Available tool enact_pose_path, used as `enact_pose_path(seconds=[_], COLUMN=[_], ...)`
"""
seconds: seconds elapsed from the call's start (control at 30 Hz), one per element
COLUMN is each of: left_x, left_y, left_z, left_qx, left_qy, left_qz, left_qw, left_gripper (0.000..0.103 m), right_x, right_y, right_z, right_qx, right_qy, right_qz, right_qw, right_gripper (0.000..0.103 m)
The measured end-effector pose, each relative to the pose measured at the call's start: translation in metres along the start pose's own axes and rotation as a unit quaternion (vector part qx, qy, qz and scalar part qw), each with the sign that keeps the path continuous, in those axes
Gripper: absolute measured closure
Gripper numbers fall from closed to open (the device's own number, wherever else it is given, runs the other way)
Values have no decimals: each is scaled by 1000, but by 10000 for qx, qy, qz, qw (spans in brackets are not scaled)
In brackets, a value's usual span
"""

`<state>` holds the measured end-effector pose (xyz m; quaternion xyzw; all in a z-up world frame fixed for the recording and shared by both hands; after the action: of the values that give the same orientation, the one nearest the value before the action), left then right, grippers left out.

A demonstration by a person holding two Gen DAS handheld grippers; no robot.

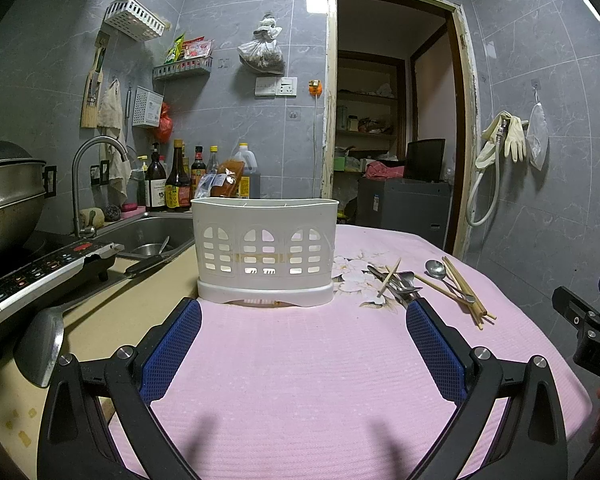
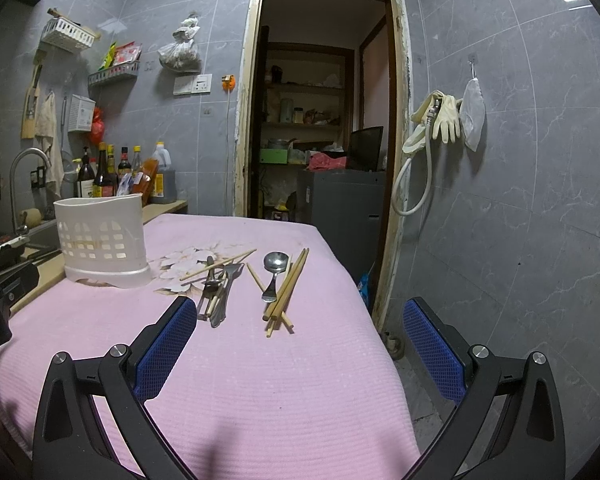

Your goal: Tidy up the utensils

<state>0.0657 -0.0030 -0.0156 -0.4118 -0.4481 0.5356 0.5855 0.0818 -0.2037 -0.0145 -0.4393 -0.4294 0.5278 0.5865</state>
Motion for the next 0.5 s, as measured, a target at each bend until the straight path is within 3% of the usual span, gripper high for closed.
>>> enact_pose_path(seconds=[0.5], left_x=[0], left_y=[2], left_z=[-3], left_qx=[3], left_qy=[7], left_qz=[-1], left_qw=[10000], left_gripper=[3], right_x=[0], right_y=[2], right_z=[-2], right_qx=[14], right_qy=[0], right_qz=[0], right_qw=[10000], right_gripper=[0])
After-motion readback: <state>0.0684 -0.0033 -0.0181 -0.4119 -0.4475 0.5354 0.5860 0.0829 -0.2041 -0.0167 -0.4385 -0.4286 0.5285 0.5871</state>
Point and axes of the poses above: each gripper's, at about its wrist camera, not at the fingertips, and z roughly against the way its jaws point, x to its left, y to its underside, the point moved 7 cm from there along -z, roughly the way its jaws point, and after that the axes turned 8 degrees about -z, right-handed, at the moved point
